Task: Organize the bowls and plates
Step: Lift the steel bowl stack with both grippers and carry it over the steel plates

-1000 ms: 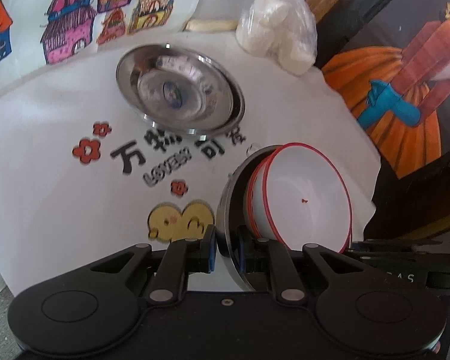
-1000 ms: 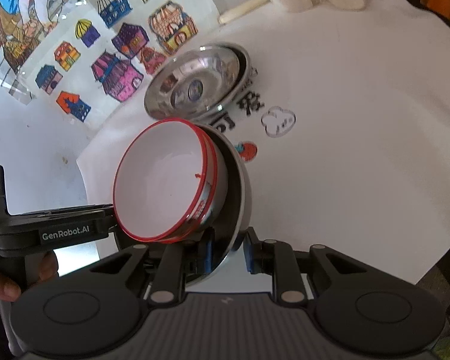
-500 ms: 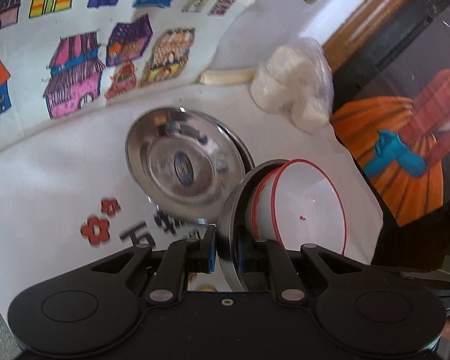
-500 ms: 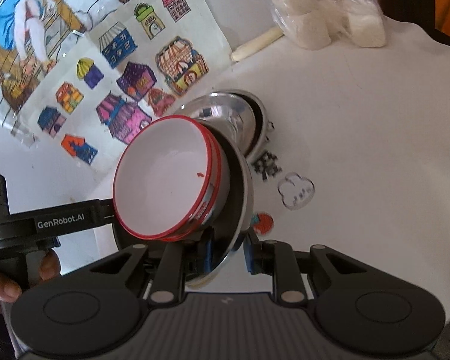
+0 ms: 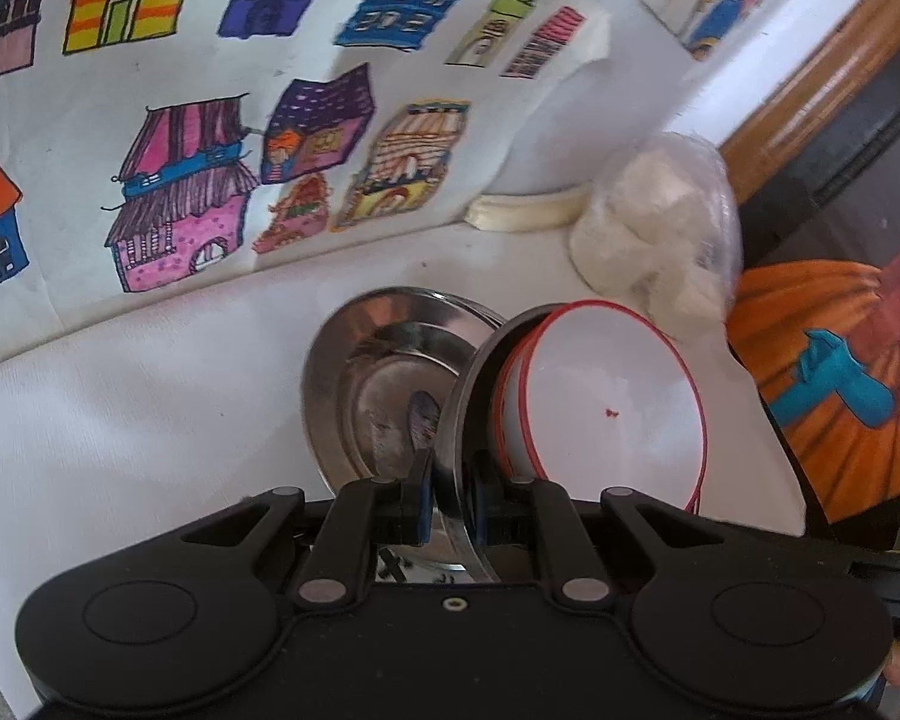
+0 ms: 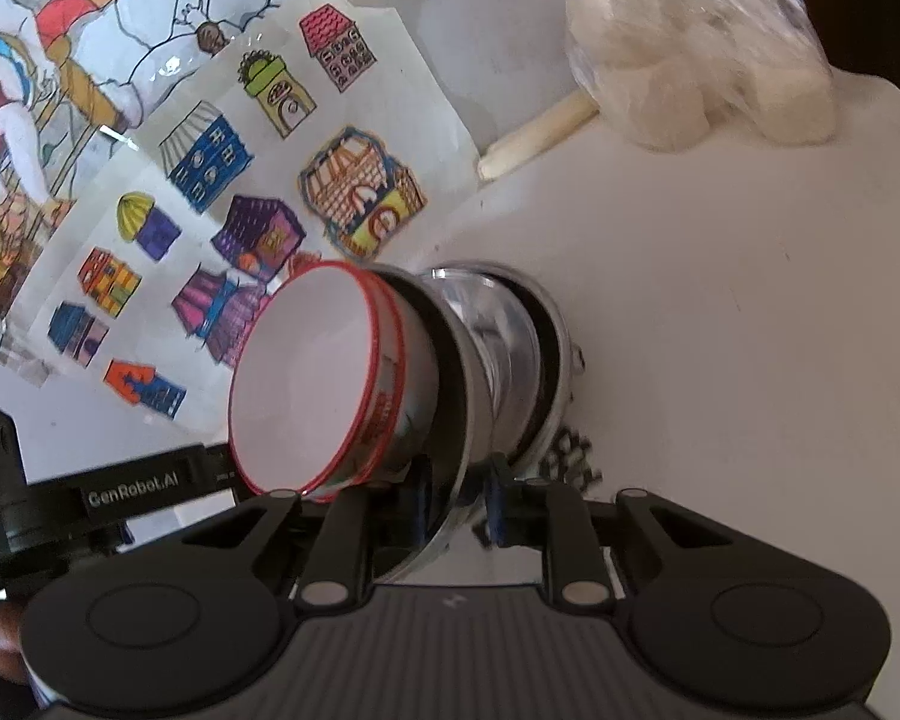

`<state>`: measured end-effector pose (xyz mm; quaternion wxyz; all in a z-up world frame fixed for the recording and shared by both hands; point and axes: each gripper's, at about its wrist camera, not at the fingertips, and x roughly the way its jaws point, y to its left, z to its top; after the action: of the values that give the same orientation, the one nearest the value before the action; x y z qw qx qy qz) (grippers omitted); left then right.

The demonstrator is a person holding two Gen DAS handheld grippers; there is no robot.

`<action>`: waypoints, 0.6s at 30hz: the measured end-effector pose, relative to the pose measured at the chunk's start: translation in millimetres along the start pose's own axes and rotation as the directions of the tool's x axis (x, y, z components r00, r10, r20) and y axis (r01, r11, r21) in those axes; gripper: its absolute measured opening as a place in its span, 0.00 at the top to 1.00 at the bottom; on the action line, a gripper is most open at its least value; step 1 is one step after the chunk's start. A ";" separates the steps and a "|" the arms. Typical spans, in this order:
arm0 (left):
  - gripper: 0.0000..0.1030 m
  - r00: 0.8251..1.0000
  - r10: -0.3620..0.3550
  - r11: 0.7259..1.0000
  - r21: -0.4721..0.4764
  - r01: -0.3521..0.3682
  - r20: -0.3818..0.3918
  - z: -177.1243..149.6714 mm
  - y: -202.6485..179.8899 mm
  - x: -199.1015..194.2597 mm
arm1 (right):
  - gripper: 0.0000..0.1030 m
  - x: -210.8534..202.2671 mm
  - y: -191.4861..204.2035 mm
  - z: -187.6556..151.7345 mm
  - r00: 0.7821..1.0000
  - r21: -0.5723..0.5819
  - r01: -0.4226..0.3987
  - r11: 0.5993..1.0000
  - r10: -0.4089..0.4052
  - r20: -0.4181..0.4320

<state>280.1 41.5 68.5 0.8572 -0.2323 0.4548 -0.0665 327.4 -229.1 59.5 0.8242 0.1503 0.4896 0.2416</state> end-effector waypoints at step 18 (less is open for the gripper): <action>0.86 0.998 0.055 0.996 -0.069 -0.056 -0.010 14.9 25.8 28.7 | 0.84 48.0 -6.8 30.7 0.999 0.037 -0.043 0.998 0.043 0.007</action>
<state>306.2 59.9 42.4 0.8482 -0.2490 0.4667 -0.0279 375.5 -208.9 35.5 0.8175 0.1769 0.4879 0.2496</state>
